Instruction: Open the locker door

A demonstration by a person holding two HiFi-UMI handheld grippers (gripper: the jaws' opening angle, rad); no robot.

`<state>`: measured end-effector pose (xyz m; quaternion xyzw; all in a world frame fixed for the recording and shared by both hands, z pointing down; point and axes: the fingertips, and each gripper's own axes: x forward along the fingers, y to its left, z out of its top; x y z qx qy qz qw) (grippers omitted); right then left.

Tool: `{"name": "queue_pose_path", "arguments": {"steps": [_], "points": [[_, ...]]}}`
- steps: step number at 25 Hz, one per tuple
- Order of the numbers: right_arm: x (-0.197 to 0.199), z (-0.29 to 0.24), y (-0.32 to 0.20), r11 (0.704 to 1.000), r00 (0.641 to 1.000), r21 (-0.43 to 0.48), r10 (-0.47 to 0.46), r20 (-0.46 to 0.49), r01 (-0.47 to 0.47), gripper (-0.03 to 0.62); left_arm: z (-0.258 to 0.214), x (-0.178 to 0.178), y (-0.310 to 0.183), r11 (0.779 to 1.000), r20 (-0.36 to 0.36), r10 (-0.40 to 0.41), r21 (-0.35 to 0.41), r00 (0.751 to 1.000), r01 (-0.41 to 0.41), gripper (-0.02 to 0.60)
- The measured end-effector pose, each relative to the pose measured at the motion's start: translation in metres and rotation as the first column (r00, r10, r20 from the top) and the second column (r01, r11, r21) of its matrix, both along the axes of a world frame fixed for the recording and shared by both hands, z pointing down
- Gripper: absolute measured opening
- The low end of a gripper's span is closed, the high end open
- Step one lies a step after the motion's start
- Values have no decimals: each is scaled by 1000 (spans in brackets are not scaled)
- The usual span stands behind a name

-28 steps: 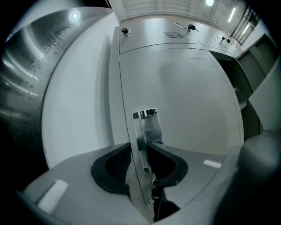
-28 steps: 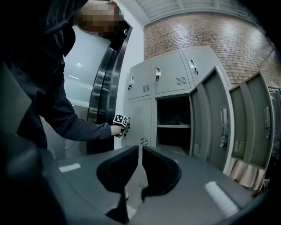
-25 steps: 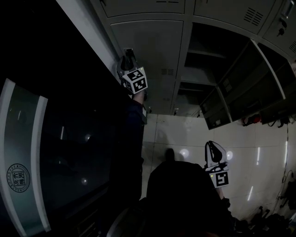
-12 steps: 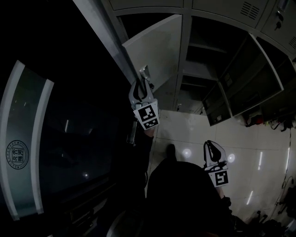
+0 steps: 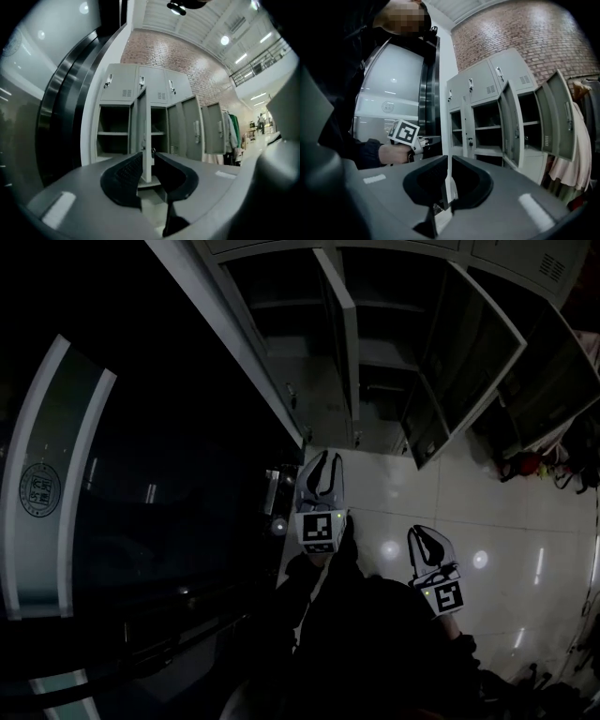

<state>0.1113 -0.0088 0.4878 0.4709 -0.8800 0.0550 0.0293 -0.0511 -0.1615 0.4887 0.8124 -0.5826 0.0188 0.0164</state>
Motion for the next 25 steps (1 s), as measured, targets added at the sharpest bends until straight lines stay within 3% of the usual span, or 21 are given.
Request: {"name": "queue_pose_path", "arguments": {"steps": [5,7,10,17,25], "points": [[21,31,70,993,993,-15,-114,-33,113,2,29,56,166,986,-130,88,-126,988,-105,101],[24,37,95,988,986,-7,-156,-54,156,2,48,67,223,973,-141,101,-192,985,-127,115],[24,34,128,982,981,1,-188,-55,188,2,58,78,283,963,-153,128,-217,980,-160,115],[2,14,175,970,970,38,-238,-45,239,1,30,92,328,965,-136,205,-140,969,-224,114],[-18,16,227,981,981,12,-192,-34,192,2,16,86,376,940,-151,312,-95,938,-328,107]]}}
